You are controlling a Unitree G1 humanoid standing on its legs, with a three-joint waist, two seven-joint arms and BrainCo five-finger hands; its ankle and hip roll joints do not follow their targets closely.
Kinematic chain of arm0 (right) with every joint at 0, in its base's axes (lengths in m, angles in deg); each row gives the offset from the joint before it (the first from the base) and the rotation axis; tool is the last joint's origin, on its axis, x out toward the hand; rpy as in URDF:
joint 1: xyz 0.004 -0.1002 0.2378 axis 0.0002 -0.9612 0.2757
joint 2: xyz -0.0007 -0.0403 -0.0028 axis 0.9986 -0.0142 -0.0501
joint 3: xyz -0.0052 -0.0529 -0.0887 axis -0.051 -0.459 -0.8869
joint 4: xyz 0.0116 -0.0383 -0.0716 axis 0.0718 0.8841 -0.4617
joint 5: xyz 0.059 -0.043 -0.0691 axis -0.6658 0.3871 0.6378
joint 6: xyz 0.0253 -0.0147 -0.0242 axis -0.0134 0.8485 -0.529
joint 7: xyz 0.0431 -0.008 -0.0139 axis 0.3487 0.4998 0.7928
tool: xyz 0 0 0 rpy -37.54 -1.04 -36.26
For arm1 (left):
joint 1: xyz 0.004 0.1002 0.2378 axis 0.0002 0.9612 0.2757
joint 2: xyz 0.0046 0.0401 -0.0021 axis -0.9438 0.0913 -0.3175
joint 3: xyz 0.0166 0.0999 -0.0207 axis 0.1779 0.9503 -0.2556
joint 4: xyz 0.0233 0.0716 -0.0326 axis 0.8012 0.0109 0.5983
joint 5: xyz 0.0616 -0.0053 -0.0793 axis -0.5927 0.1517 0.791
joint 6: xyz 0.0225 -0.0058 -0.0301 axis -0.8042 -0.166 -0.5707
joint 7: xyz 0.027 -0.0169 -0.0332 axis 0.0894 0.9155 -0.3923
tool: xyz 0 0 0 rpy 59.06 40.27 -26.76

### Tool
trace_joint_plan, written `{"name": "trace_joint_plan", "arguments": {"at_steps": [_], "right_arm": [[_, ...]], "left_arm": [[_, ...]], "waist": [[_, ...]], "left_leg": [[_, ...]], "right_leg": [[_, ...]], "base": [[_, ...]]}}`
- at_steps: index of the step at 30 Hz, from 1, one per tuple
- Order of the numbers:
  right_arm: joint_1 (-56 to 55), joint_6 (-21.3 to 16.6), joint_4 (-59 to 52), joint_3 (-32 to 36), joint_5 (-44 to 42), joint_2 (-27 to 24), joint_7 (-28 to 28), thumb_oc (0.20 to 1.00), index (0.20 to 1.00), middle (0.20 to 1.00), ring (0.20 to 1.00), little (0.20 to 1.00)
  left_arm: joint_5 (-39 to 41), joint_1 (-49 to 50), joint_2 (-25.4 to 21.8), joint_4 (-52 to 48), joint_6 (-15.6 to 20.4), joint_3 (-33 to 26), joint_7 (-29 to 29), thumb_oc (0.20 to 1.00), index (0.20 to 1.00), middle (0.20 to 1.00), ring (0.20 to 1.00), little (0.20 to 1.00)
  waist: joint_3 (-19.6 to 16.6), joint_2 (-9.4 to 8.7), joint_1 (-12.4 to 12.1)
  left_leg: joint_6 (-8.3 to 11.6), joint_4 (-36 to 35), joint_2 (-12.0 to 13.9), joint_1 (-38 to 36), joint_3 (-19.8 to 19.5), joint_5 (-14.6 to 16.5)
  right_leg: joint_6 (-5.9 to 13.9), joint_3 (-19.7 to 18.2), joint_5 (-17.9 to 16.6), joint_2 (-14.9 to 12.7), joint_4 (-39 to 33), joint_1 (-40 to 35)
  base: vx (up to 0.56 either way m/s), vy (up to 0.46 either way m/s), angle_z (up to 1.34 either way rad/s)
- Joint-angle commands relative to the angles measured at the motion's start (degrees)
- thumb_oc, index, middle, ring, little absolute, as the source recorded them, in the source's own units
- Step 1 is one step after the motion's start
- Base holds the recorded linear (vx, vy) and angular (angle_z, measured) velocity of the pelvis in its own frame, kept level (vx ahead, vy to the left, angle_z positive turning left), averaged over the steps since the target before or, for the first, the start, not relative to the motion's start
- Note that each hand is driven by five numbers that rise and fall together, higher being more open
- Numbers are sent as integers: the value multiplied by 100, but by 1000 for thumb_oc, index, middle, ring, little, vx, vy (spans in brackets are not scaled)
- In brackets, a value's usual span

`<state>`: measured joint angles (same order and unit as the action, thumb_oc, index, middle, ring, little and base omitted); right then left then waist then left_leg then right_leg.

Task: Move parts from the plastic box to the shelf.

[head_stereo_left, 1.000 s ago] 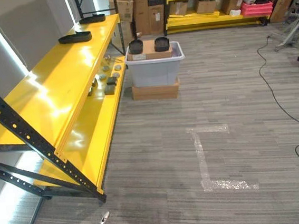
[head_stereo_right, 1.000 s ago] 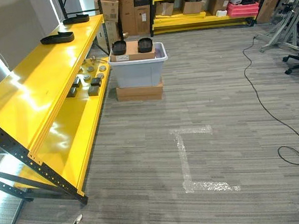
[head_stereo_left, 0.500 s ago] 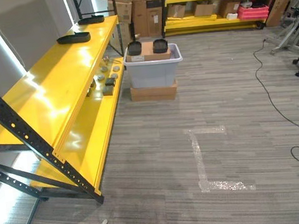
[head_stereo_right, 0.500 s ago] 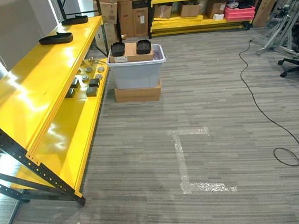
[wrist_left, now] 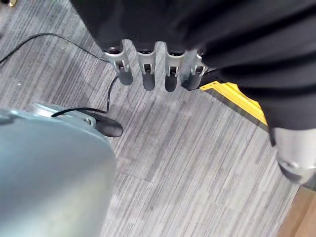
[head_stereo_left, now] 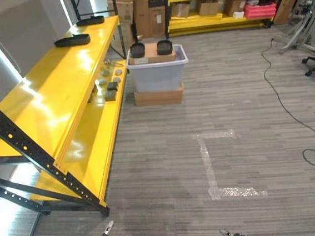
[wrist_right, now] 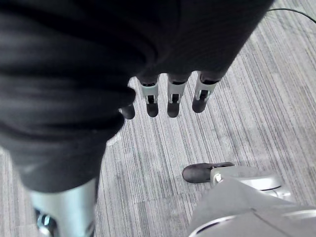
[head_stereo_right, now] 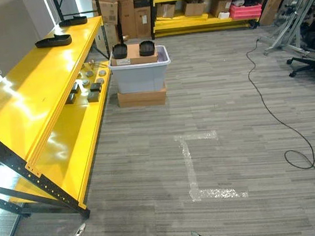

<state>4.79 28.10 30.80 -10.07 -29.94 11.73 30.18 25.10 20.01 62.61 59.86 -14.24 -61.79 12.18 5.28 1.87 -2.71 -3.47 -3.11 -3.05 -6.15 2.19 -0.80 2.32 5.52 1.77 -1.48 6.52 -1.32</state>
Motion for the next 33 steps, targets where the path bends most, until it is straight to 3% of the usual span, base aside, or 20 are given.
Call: {"name": "trace_joint_plan", "arguments": {"at_steps": [1,4,5,7,10,12,16,20,22,24,25,27,28,30,33], "right_arm": [[167,9,-64,-6,-455,-13,127,1000,1000,1000,1000,1000],[167,56,-241,-33,-573,-20,131,1000,1000,1000,1000,1000],[125,115,-432,-70,-515,-35,206,1000,1000,1000,1000,1000],[105,118,-525,-114,-462,-23,263,1000,1000,1000,1000,1000],[68,156,-558,-120,-449,-21,364,1000,1000,1000,1000,1000],[-26,236,-493,15,-330,-11,489,1000,1000,1000,1000,1000],[-115,246,-391,66,-191,41,524,1000,1000,1000,1000,1000],[-52,290,-194,-27,-13,28,466,1000,1000,1000,1000,1000],[-13,318,-140,-109,45,27,402,1000,1000,1000,1000,1000],[42,320,-72,-209,137,-3,422,1000,1000,1000,1000,1000],[78,293,-73,-313,202,-44,431,1000,1000,1000,1000,1000],[108,318,-126,-403,178,-87,380,1000,1000,1000,1000,1000],[115,335,-165,-437,126,-105,332,1000,1000,1000,1000,1000],[102,346,-236,-452,66,-160,270,1000,1000,1000,1000,1000],[102,302,-224,-395,61,-172,294,1000,1000,1000,1000,1000]], "left_arm": [[-5,-235,-158,169,88,-2,52,1000,1000,1000,1000,1000],[83,-279,-221,144,40,5,62,1000,1000,1000,1000,1000],[25,-274,-257,126,-7,-49,80,1000,1000,1000,1000,1000],[-69,-264,-271,158,-5,-108,92,1000,1000,1000,1000,1000],[-187,-249,-317,264,-28,-208,101,1000,1000,1000,1000,1000],[-384,-240,-316,404,76,-237,151,1000,1000,1000,1000,1000],[-459,-247,-300,437,149,-234,194,1000,1000,1000,1000,1000],[-336,-288,-203,485,188,-200,71,1000,1000,1000,1000,1000],[-288,-276,-199,486,179,-257,46,1000,1000,1000,1000,1000],[-295,-270,-195,505,287,-336,109,1000,1000,1000,1000,1000],[-248,-295,-178,469,321,-369,115,1000,1000,1000,1000,1000],[-111,-335,-149,408,338,-403,58,1000,1000,1000,1000,1000],[-59,-364,-144,370,307,-407,40,1000,1000,1000,1000,1000],[-68,-438,-136,302,260,-414,4,1000,1000,1000,1000,1000],[-108,-466,-165,317,324,-413,35,1000,1000,1000,1000,1000]], "waist": [[254,-172,49],[426,-111,89],[530,-137,115],[578,-238,153],[568,-486,272],[491,-525,326],[423,-571,303],[241,-554,321],[164,-527,328],[87,-500,325],[50,-503,322],[65,-569,284],[106,-629,250],[230,-655,187],[352,-638,105]], "left_leg": [[-337,771,-293,469,-35,532],[-447,973,-308,563,-54,611],[-462,1132,-375,609,-37,697],[-430,1247,-459,605,-48,814],[-341,1302,-662,401,-244,1049],[-284,1308,-634,109,-451,1229],[-217,1413,-513,-53,-439,1400],[-22,1362,-187,-350,-484,1506],[109,1362,34,-492,-505,1395],[329,1534,396,-468,-371,925],[500,2132,730,-278,-167,387],[560,3179,913,196,-120,33],[532,3710,930,521,-132,-55],[355,4357,850,1373,-159,89],[182,3710,529,1715,153,349]], "right_leg": [[629,-63,-838,-517,1282,958],[641,-78,-1105,-552,2209,1561],[678,14,-1350,-608,2283,1895],[750,70,-1517,-641,1770,1931],[875,22,-1661,-690,-35,1776],[928,-50,-1770,-703,-929,1592],[948,150,-1760,-774,-1094,1509],[748,94,-1463,-632,-941,1249],[620,23,-1332,-499,-786,1153],[435,26,-1189,-310,-666,995],[274,97,-1045,-169,-714,828],[111,131,-919,-102,-768,677],[38,105,-889,-100,-788,597],[-64,24,-812,0,-797,434],[-27,-1,-688,84,-854,169]], "base": [[-28,129,-14],[2,127,-8],[107,60,-5],[197,-58,-42],[435,-192,2],[699,-242,38],[431,-189,16],[496,-244,33],[428,-250,42],[411,-297,29],[341,-306,8],[307,-324,-4],[215,-262,-2],[202,-189,-3],[295,-47,7]]}}
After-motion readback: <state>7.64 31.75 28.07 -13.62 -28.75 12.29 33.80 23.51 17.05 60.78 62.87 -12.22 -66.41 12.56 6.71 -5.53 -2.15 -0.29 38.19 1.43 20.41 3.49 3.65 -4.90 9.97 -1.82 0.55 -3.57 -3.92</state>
